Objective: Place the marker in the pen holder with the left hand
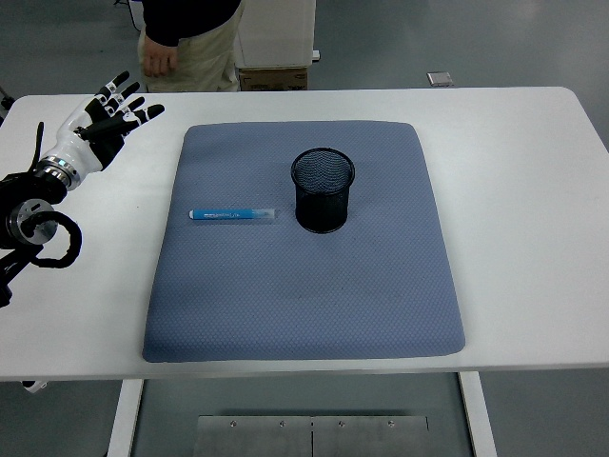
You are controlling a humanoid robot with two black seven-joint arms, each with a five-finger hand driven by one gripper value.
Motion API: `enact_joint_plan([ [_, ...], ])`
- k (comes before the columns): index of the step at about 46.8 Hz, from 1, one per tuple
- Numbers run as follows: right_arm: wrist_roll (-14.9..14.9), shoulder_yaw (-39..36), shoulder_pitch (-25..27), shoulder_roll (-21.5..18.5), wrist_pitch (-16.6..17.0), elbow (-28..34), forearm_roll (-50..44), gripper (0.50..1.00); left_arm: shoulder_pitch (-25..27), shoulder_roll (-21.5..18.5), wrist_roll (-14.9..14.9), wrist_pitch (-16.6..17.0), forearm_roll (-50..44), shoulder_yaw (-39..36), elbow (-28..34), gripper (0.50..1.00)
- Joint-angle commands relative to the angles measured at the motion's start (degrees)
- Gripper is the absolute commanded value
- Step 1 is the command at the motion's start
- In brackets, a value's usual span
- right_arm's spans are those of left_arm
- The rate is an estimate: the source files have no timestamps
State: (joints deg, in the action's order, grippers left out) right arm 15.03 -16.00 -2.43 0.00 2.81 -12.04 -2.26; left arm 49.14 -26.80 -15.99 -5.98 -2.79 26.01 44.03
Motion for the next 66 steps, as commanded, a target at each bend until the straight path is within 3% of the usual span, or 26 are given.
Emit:
enact_joint_plan([
  [1,0.0,0.0,-0.03,0.0,0.0,0.0,0.06,1.0,-0.01,0.08,-0.09,0.09,0.16,0.0,0.09,1.0],
  [7,0.0,0.0,-0.03,0.0,0.0,0.0,-0.03,1.0,-0.1,0.53,-2.9,0.09,-0.11,0.0,0.0,1.0],
  [48,0.0,0.0,-0.03,0.0,0.0,0.0,-0.03,1.0,-0.63,0.7,-2.99,0.0,-0.28,0.0,0.0,1.0],
  [66,0.0,0.0,-0.03,0.0,0.0,0.0,-0.03,1.0,0.08,0.44,-2.55,1.67,0.51,0.0,0.0,1.0],
])
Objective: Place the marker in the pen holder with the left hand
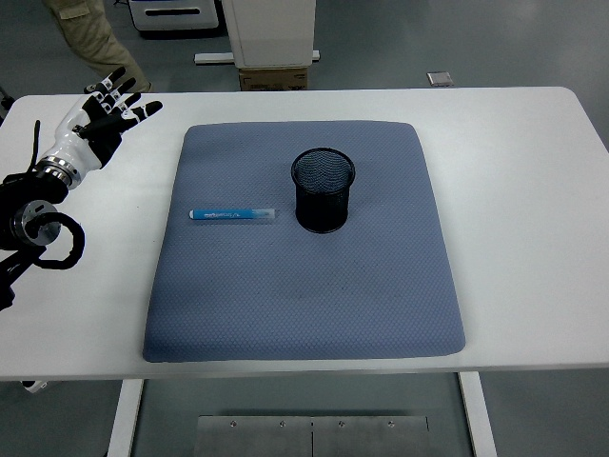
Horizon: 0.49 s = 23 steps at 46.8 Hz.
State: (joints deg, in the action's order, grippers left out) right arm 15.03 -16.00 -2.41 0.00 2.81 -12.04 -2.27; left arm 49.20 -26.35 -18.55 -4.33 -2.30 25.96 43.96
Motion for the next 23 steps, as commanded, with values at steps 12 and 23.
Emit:
enact_joint_plan([
  [12,0.0,0.0,-0.05,0.0,0.0,0.0,-0.02,1.0,-0.77,0.15,-0.43,-0.77,0.2,-0.38,0.08,1.0],
  [23,0.0,0.0,-0.05,0.0,0.0,0.09,-0.02,1.0,-0.07,-0.11,-0.69,-1.12,0.2,-1.17,0.16,1.0],
])
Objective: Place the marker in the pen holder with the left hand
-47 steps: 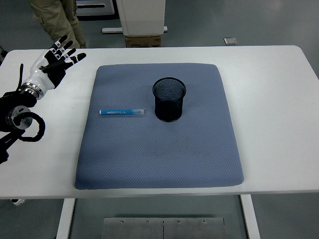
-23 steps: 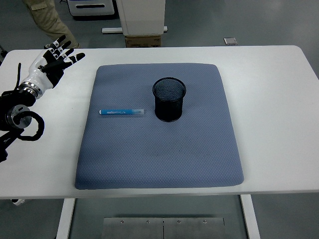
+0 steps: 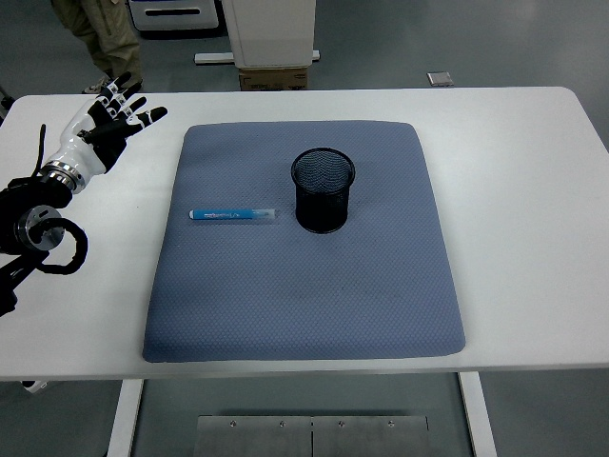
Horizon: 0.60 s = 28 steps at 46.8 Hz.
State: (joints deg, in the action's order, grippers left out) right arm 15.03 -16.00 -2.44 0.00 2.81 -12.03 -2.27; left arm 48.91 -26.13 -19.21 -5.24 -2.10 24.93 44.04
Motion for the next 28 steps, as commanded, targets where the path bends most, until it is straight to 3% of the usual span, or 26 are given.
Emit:
enact_joint_plan([
  [1,0.0,0.0,0.07,0.0,0.0,0.07,-0.01,1.0,0.31,-0.41,-0.04,-0.3,0.0,-0.15,0.08,1.0],
  [8,0.0,0.0,-0.02,0.0,0.0,-0.01,-0.01,1.0,3.64,-1.38,0.05,-0.39,0.0,-4.62,0.08,1.0],
  [28,0.0,0.0,-0.02,0.0,0.0,0.07,-0.01,1.0,23.68,-1.38,0.58,-0.21,-0.44,-42.76,2.53,1.0],
])
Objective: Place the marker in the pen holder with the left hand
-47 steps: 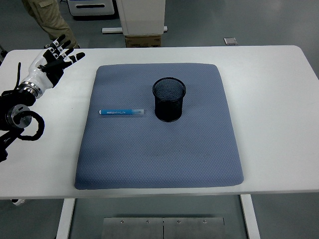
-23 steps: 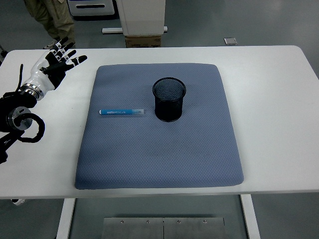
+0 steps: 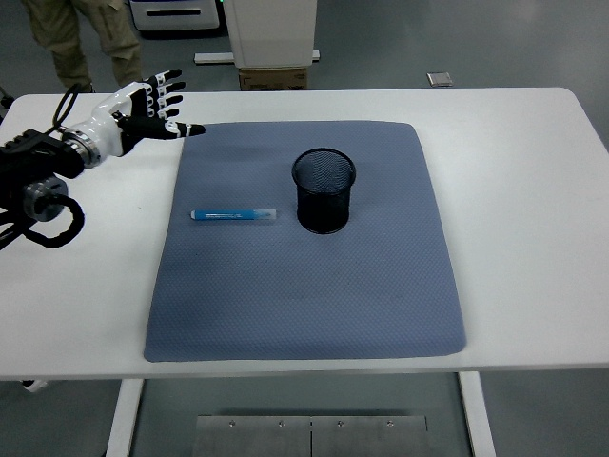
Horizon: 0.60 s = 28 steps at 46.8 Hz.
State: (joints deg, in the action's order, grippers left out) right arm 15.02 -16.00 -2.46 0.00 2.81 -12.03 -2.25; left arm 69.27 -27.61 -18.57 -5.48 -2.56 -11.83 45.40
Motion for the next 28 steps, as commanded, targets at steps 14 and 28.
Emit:
enact_joint_plan([
  [14,0.01,0.0,0.0,0.0,0.0,-0.01,-0.04,1.0,16.33,1.06,-0.33,-1.73,0.54,-26.57,5.57,1.0],
  [28,0.01,0.0,0.0,0.0,0.0,-0.01,-0.04,1.0,19.76,4.93,-0.94,-5.24,4.75,-34.22,5.66,1.0],
])
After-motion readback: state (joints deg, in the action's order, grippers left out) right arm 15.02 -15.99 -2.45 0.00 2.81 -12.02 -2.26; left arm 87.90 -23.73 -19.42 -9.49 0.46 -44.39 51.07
